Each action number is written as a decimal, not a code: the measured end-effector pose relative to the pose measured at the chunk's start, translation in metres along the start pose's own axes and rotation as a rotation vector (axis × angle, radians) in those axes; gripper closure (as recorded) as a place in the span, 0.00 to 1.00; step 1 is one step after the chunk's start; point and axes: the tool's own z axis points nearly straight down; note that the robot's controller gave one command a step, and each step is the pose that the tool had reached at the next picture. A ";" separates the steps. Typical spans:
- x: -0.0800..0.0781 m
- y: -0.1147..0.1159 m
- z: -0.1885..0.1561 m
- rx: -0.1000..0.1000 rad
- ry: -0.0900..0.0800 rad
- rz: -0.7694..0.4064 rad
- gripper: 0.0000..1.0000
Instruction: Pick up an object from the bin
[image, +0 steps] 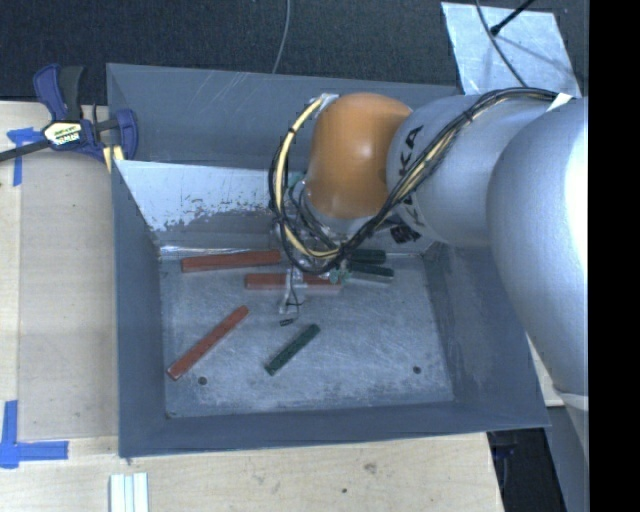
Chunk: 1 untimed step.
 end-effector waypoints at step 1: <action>0.022 0.012 0.032 0.002 0.002 0.195 1.00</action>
Offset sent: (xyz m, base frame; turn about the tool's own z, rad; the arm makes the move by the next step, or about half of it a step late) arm 0.0000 0.0000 0.0000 0.0000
